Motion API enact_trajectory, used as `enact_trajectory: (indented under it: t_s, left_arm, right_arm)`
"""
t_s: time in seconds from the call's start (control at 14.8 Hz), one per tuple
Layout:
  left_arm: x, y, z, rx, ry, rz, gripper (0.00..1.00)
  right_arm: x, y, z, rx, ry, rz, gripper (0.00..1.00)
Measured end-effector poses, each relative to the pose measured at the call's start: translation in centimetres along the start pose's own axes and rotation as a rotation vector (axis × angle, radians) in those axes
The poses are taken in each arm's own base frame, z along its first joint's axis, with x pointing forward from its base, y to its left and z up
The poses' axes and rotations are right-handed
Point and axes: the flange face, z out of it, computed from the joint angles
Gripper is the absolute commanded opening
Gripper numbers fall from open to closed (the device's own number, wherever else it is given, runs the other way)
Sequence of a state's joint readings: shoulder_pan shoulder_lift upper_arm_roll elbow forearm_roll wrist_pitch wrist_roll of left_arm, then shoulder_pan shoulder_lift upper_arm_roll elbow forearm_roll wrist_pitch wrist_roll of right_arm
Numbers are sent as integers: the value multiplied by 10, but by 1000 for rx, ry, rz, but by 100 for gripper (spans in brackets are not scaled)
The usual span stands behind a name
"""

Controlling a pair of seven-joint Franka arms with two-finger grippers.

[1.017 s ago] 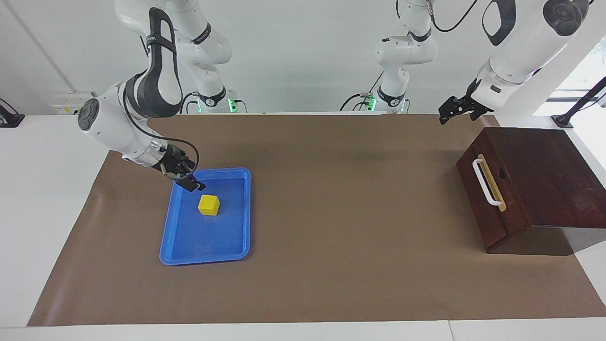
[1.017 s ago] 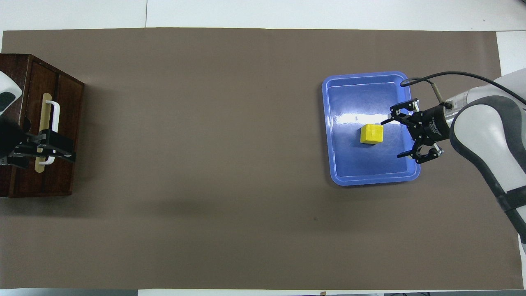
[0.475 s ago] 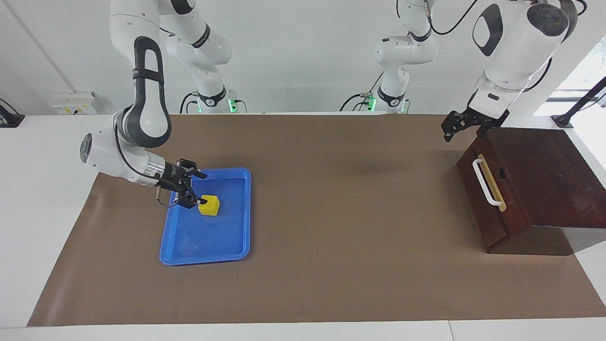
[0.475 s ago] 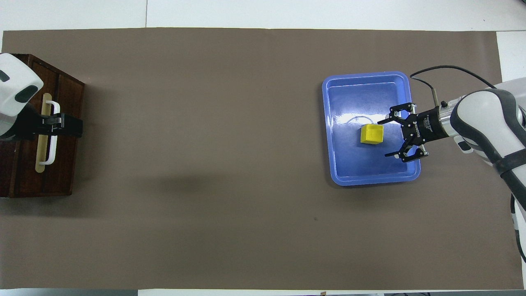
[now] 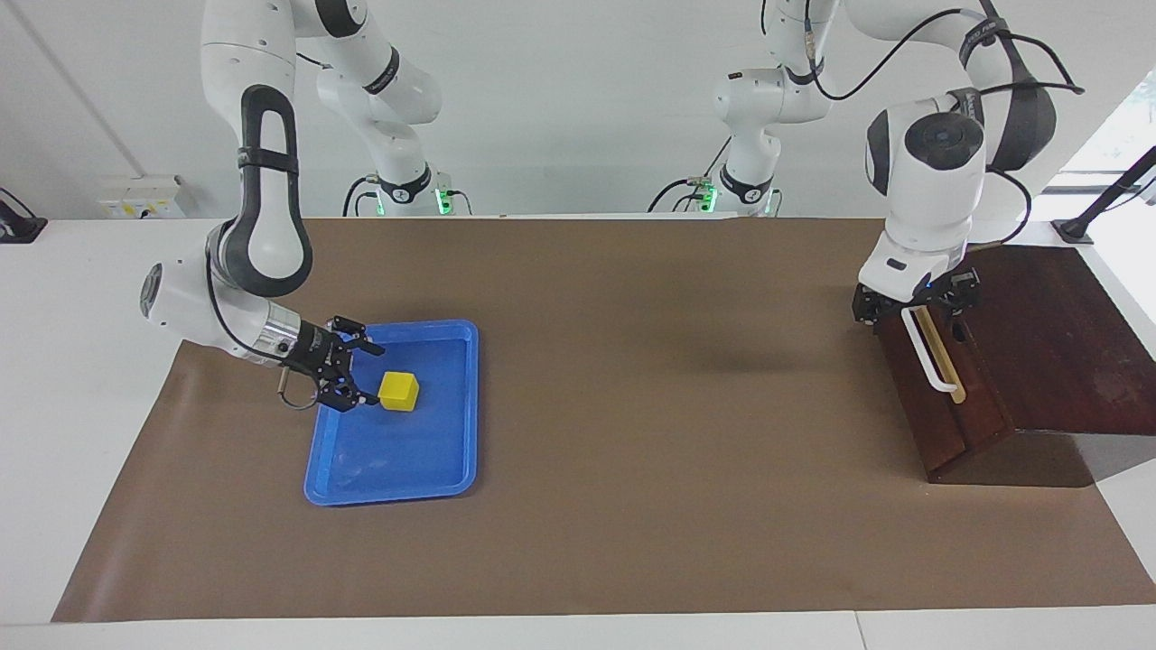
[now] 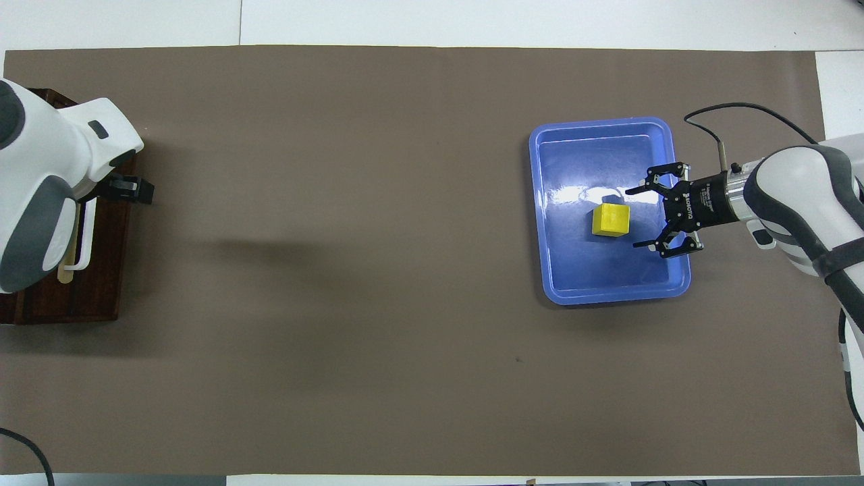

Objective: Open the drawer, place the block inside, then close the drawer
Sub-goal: 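Grasp the yellow cube with the right gripper while the left gripper pulls the drawer open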

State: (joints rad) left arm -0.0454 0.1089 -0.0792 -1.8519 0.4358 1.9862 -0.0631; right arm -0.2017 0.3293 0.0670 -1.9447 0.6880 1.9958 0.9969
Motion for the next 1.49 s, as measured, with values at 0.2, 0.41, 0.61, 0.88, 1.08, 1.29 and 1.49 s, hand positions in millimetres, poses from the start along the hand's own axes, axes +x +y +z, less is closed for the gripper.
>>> enact_trajectory:
  t_s: [0.2,0.41,0.61,0.88,1.08,1.29,1.49]
  left_arm:
    - [-2,-1,57,47,28,61,100]
    - [-9,-19,72,48,40,84,100]
    - [-10,-17,73,48,39,76,100]
    - [-17,3,85,36,39,23,100]
    - [-21,15,94,29,40,0,100]
    - [-13,55,77,20,71,-49,100]
    - [-8,116,50,-33,94,-74,100]
  right_arm:
    - [7,2,11,2,-12,-10,100]
    - [10,6,18,-11,-16,-23,100]
    - [11,8,21,-12,-14,-28,100]
    - [11,6,20,1,-5,-28,48]
    - [12,6,19,7,0,-34,0]
    - [10,5,21,5,0,-61,0]
    - [2,3,25,-1,1,-80,0]
